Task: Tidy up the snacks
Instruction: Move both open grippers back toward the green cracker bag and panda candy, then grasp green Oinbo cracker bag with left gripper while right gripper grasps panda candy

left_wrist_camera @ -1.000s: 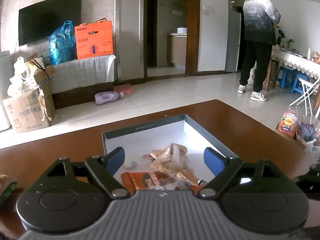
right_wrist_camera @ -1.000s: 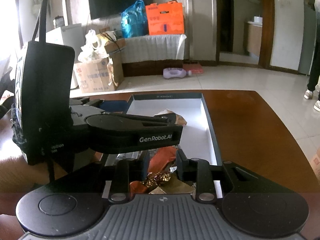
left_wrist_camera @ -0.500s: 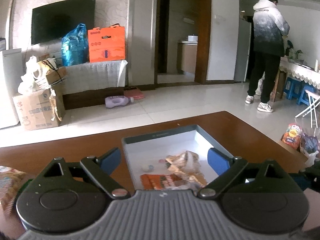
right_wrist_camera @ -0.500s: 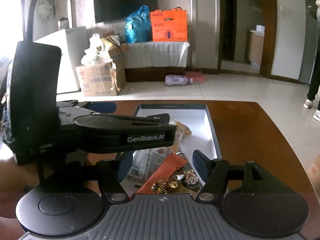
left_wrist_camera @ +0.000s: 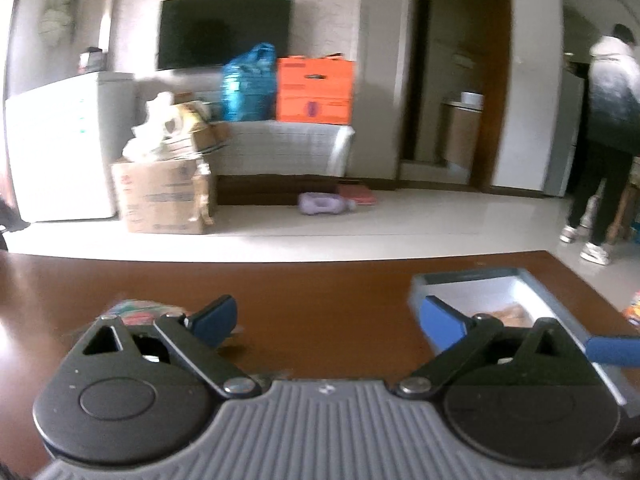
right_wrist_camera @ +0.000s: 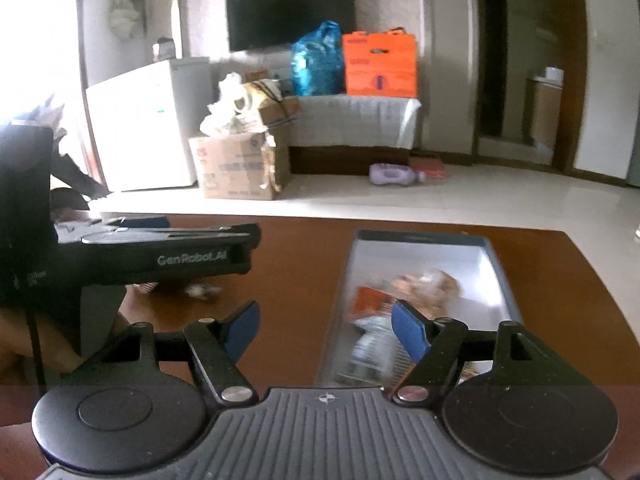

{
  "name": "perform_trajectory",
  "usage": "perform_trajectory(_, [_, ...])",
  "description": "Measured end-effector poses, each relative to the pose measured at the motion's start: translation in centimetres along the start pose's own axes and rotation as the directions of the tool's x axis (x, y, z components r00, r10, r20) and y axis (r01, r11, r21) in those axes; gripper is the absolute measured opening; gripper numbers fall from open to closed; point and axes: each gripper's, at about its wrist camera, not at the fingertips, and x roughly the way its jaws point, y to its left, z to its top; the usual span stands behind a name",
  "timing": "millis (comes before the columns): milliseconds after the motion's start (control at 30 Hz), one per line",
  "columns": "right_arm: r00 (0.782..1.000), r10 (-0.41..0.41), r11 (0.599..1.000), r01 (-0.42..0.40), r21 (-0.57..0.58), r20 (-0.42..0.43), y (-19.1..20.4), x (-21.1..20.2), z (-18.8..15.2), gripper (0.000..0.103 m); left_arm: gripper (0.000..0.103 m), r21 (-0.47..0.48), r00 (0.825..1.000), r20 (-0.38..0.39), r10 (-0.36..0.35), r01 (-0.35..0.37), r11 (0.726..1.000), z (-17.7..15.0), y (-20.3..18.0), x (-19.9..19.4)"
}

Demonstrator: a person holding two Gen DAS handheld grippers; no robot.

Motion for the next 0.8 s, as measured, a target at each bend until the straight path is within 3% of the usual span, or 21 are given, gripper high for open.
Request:
perform_trajectory(267, [0.998,0.068,0.997,-0.068,-0.03,-0.014,5.9,2.8,1.3,0.077,0.099,-0.071,0.992,-0.019,0.128,-0.129,0.989,-1.4,10.6,-1.4])
perform_trajectory(433, [0.996,0.074,0.997,-0.075,-0.017,-0.049,8.2,5.5,1.5,0.077,0.099,-0.068,0.982,-0.03,0.185,-0.187,0.98,-3.0,17.1,-1.6])
perform_trajectory(633, [0.995,0.052,0.999,-0.051,0.014,-0.089,9.5,8.7,0.9,0.077,0.099,-0.093,0.982,-0.035,0.183,-0.186,0.978,-3.1,22.6,-0.1])
perform_trajectory(800, [0.997,0.026,0.998,-0.022,0.055,-0.078,9.7,10.6,0.8,0.077,0.099,-0.09,0.993,-0.012,0.114,-0.114,0.989,-1.1,22.6,3.3])
